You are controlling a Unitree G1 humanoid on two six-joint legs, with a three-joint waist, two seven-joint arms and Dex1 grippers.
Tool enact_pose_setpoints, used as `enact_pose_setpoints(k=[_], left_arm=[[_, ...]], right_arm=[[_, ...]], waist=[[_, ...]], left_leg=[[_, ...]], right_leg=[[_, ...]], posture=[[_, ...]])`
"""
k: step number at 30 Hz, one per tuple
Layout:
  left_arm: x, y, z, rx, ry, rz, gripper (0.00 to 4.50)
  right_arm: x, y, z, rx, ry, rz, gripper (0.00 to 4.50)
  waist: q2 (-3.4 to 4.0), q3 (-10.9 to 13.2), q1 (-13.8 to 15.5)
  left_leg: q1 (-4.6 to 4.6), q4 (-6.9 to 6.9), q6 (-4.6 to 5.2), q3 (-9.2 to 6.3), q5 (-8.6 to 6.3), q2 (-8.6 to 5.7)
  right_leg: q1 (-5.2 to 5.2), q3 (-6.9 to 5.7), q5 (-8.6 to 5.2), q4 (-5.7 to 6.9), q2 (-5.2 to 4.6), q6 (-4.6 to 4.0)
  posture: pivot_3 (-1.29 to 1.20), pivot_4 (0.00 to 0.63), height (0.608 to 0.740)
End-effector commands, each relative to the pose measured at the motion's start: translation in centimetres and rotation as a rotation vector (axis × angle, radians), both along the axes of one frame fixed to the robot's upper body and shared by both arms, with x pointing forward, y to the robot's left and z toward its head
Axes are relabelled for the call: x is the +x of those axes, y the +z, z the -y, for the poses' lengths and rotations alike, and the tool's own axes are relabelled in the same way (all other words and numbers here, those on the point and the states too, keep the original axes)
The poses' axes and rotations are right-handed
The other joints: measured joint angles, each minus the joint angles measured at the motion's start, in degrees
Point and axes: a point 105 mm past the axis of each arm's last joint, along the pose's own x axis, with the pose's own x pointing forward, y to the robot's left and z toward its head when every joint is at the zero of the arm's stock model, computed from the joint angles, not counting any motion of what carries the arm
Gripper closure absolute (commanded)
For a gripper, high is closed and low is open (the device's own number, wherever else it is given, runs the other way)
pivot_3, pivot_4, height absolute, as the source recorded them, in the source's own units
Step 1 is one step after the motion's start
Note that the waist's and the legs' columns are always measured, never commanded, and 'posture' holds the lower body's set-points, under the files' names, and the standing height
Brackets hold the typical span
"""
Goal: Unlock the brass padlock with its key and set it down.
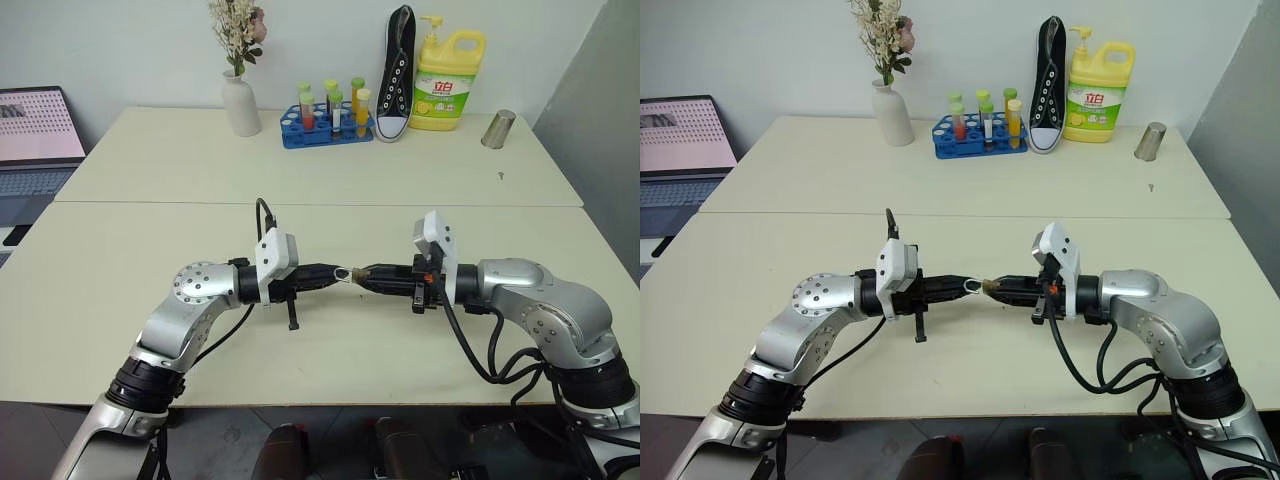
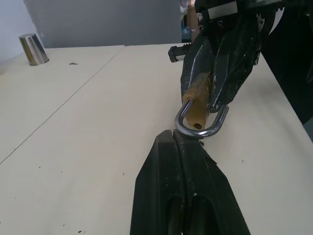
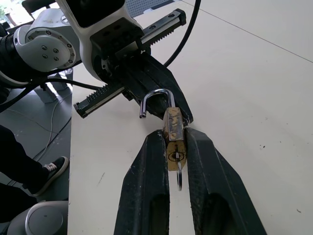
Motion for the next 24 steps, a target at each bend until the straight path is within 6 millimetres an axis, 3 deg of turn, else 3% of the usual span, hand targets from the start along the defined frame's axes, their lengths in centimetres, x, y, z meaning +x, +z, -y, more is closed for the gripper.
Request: enact_pose_setpoints(k=[1,6,15,24], left_arm=[[-1.0,1.5,0.3,-0.034,-0.043,0.013,4.50],[-2.7,1.3,0.4,-0.012,-0.115,-0.085,4.50],[-2.2,3.2,0.3,-0.100,-0.084,-0.172,4.50],[-1.8,3.7,0.5,-0.121,-0.065,-0.186,4.50]], right_arm=[[-0.3,1.0,0.0,0.006,0.019,0.060,4.35],[-0.2,0.7,0.1,-0.002,0.013,0.058,4.35],[-0.4,0.4,0.0,-0.008,0.023,0.053,4.35],[-0.7,0.2,-0.2,-0.014,0.040,0.046,4.35]], waist=[[0.00,0.0,0.0],[0.00,0.0,-0.1],[0.00,0.0,0.0],[0.00,0.0,0.0]], left_leg=[[0.00,0.00,0.00,0.00,0.00,0.00],[0.00,0.00,0.00,0.00,0.00,0.01],[0.00,0.01,0.00,-0.01,0.00,0.00],[0.01,0.01,0.00,-0.01,0.00,0.00]], right_leg=[[0.00,0.00,0.00,0.00,0.00,0.00],[0.00,0.01,-0.01,0.00,0.00,0.01],[0.00,0.00,-0.02,0.00,0.01,0.02],[0.00,0.01,-0.02,0.00,0.01,0.02]], posture=[[0.00,0.150,0.740],[0.00,0.150,0.740],[0.00,0.150,0.740],[0.00,0.150,0.740]])
